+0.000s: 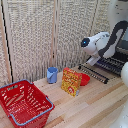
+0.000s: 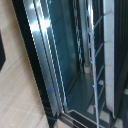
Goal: Kindly position your hand close to the oven tray's handle. Softly yet firmly grasp the handle using your hand. Slowly and with caution, draw the tray out until it is fully stretched out.
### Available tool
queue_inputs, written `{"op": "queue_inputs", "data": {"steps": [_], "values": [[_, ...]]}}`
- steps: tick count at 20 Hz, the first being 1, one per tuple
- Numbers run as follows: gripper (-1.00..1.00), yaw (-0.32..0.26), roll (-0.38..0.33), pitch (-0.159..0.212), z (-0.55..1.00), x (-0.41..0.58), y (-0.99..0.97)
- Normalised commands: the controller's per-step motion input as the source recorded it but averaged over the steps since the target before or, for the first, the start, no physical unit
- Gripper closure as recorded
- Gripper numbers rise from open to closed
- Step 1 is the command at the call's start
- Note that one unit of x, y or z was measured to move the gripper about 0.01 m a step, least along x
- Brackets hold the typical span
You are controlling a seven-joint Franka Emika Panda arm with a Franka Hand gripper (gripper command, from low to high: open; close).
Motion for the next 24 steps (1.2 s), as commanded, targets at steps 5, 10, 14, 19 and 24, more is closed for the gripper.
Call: {"op": "queue_inputs", "data": {"steps": [5,10,14,19,24], "values": [[-1.00,0.000,0.040,-0.005,-0.02,0.000,-0.59],[-1.00,0.000,0.027,-0.017,0.00,0.000,-0.51],[-1.00,0.000,0.022,-0.002,0.00,0.000,-0.30],[1.00,0.005,0.000,-0.018,0.00,-0.042,-0.17],[1.00,0.002,0.014,-0.020,0.02,-0.049,-0.16]]}}
